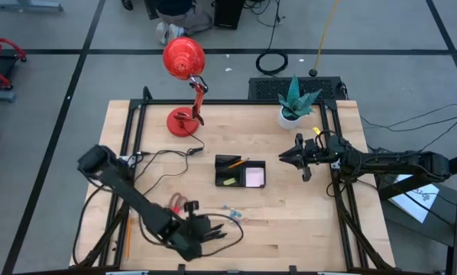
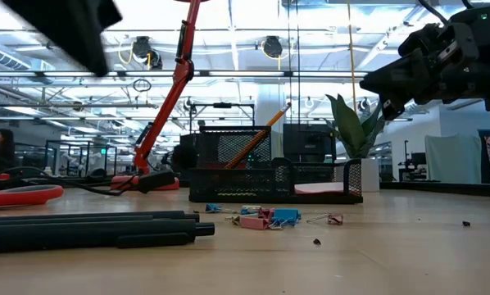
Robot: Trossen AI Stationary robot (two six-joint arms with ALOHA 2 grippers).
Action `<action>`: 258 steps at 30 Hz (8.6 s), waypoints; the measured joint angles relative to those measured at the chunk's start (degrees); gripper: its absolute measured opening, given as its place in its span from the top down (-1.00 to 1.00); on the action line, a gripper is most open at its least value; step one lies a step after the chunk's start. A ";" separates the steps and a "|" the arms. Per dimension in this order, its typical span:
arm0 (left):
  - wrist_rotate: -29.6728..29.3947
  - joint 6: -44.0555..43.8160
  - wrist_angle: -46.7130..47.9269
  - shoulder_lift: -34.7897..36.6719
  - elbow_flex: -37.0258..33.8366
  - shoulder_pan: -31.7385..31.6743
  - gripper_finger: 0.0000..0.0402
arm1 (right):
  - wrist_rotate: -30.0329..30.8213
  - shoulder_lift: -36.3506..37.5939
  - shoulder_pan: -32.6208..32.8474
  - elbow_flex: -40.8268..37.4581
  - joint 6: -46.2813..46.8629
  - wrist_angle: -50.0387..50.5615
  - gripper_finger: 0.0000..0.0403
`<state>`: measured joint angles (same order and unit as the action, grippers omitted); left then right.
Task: Pick and place office supplies into organizer
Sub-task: Put the black pen into the black desk organizer
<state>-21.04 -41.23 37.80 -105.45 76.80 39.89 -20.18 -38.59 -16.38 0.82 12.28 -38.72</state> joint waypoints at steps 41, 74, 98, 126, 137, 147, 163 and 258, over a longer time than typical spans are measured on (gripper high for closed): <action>10.12 -9.09 -0.14 -10.08 0.52 -1.72 0.60 | 2.09 0.00 -0.02 0.00 -0.95 3.24 0.71; 4.75 -20.62 11.78 -12.37 0.18 -8.44 0.60 | 2.12 -0.02 -0.02 0.00 -0.96 2.99 0.71; 3.35 -1.35 12.46 -12.69 8.44 -10.25 0.55 | 2.12 0.00 -0.02 0.00 -1.00 3.02 0.71; 14.21 6.25 6.43 -12.19 1.44 -14.55 0.25 | 2.24 -0.01 -0.02 0.00 -1.00 3.02 0.71; 17.59 7.92 4.67 -12.28 1.38 -15.82 0.64 | 2.31 0.00 -0.02 0.00 -1.00 3.02 0.71; 12.28 10.81 2.53 -12.33 1.35 -15.18 0.84 | 2.23 -0.02 -0.02 0.00 -0.97 3.02 0.71; -7.67 19.43 -4.84 5.21 1.21 -13.24 0.87 | 3.93 0.00 -0.02 0.00 -1.43 2.99 0.71; -0.96 33.39 -79.50 9.99 -41.22 -37.37 0.85 | 5.15 -0.07 -0.02 0.00 -0.93 -1.81 0.71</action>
<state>-22.00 -7.83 -41.70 -95.46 35.57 2.52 -15.03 -38.65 -16.40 0.82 11.35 -40.53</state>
